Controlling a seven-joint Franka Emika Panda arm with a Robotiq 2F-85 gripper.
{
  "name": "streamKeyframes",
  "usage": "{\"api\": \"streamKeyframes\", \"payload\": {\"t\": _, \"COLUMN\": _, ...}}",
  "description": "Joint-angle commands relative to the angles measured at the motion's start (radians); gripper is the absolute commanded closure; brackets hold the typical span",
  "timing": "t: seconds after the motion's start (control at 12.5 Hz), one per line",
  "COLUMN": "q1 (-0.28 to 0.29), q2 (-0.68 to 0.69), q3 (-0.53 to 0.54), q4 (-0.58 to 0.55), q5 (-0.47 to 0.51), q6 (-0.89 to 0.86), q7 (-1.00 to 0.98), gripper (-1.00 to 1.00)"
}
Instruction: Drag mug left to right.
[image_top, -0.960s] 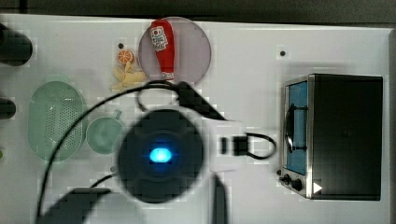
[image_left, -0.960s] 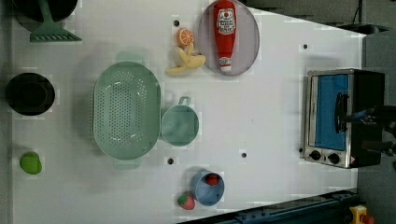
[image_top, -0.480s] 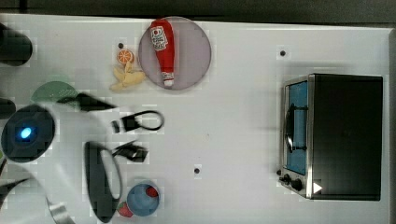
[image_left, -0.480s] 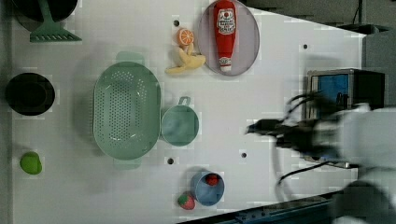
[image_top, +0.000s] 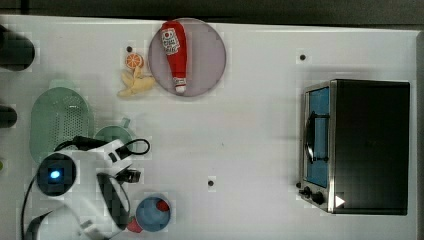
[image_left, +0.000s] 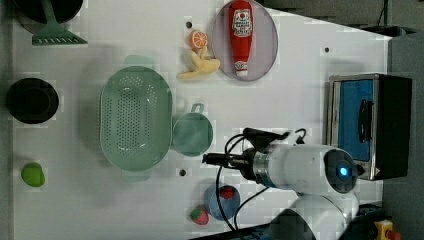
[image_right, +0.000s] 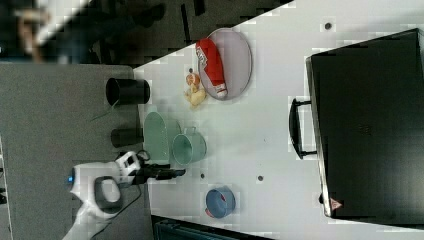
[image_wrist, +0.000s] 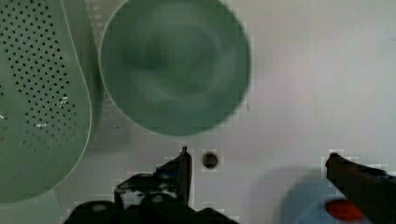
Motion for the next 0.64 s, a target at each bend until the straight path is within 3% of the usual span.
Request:
{"api": "streamKeyframes", "payload": {"t": 0.08, "q1": -0.042, "q2": 0.067, "q3": -0.035, "q4": -0.006, "q5": -0.060, "q6": 0.120, "q7": -0.156, "gripper": -1.00}}
{"api": "streamKeyframes", "payload": {"t": 0.4, "q1": -0.042, "q2": 0.191, "q3": -0.076, "q4": 0.013, "q5": -0.220, "q6": 0.169, "q7": -0.154, "gripper": -1.00}}
{"api": "streamKeyframes", "payload": {"t": 0.64, "q1": -0.039, "q2": 0.253, "q3": -0.077, "q4": 0.014, "q5": -0.232, "q6": 0.288, "q7": -0.143, "gripper": -1.00}}
